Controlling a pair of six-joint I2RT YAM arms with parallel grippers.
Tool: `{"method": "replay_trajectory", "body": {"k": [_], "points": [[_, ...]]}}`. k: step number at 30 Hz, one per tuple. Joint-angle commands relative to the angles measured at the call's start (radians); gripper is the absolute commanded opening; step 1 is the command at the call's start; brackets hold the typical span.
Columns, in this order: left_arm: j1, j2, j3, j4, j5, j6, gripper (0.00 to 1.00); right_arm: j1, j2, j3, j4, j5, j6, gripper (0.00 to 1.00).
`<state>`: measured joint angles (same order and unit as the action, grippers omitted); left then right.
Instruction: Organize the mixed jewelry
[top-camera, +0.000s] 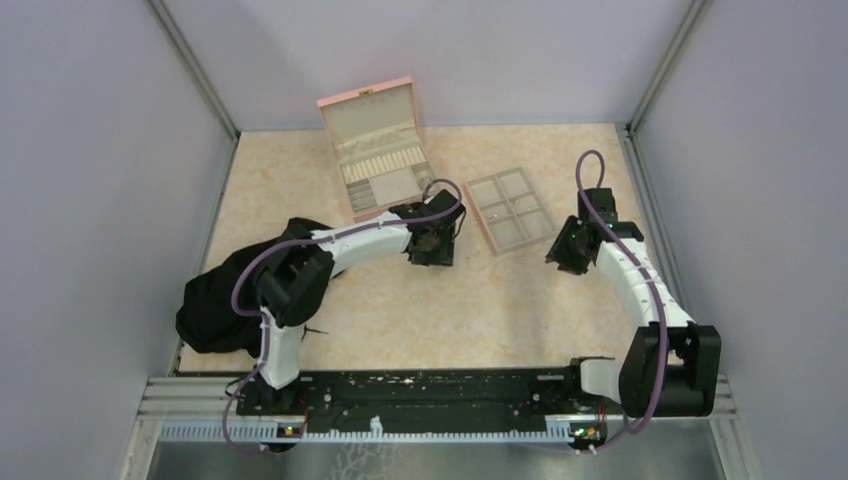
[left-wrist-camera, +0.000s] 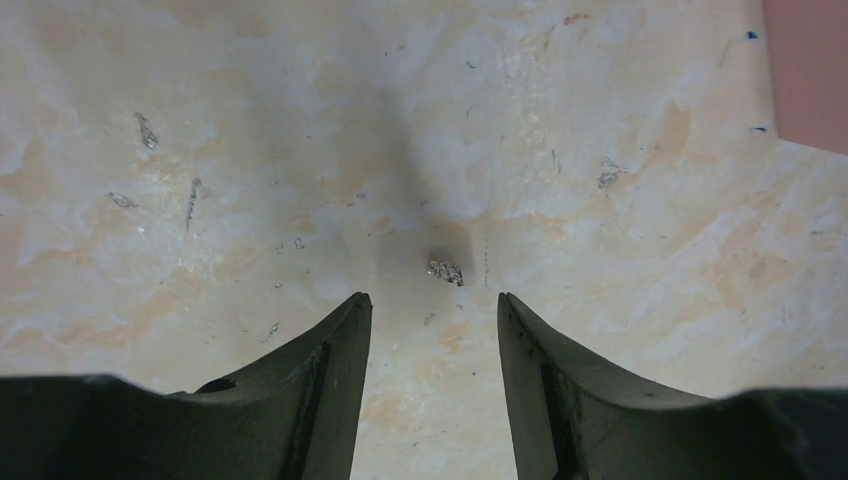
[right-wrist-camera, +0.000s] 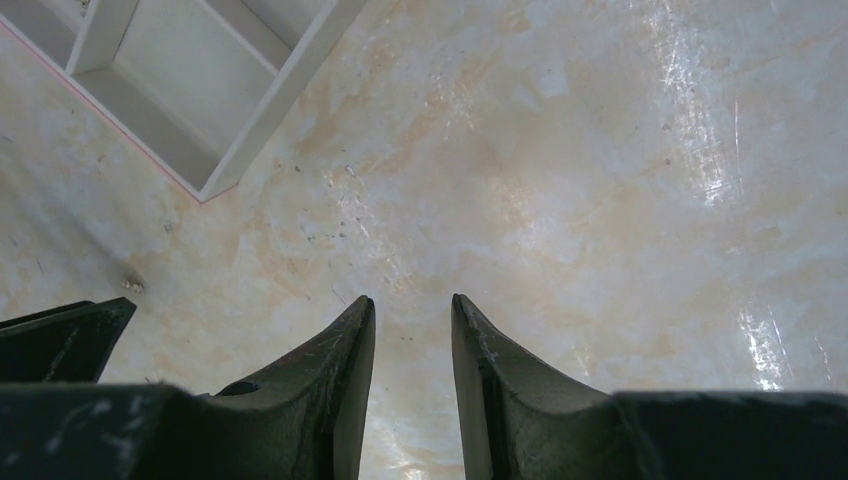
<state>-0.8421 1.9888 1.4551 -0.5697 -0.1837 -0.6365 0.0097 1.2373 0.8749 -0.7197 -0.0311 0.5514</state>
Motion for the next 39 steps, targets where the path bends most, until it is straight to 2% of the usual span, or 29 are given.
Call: {"method": "replay_trajectory", "body": {"k": [1,9,14,21,27,30,34,39], "points": [[-0.028,0.062,0.057,-0.069,-0.053,-0.133,0.56,-0.006,-0.037,0.018,0.025,-0.009,-0.019,0.34],[-0.031,0.145,0.12,-0.136,-0.061,-0.204,0.48,-0.005,-0.047,0.01,0.019,-0.01,-0.035,0.34],[-0.032,0.153,0.135,-0.167,-0.076,-0.229,0.36,-0.006,-0.041,0.012,0.022,-0.011,-0.045,0.34],[-0.035,0.147,0.137,-0.172,-0.09,-0.222,0.23,-0.005,-0.027,0.013,0.039,-0.018,-0.047,0.34],[-0.048,0.144,0.156,-0.179,-0.109,-0.196,0.19,-0.006,-0.019,0.009,0.049,-0.022,-0.047,0.34],[-0.052,0.143,0.165,-0.176,-0.117,-0.177,0.2,-0.006,-0.018,0.006,0.055,-0.026,-0.042,0.34],[-0.058,0.142,0.171,-0.159,-0.108,-0.14,0.34,-0.006,-0.017,0.002,0.062,-0.029,-0.039,0.34],[-0.066,0.144,0.169,-0.133,-0.097,-0.101,0.38,-0.006,-0.018,-0.005,0.064,-0.03,-0.033,0.34]]}}
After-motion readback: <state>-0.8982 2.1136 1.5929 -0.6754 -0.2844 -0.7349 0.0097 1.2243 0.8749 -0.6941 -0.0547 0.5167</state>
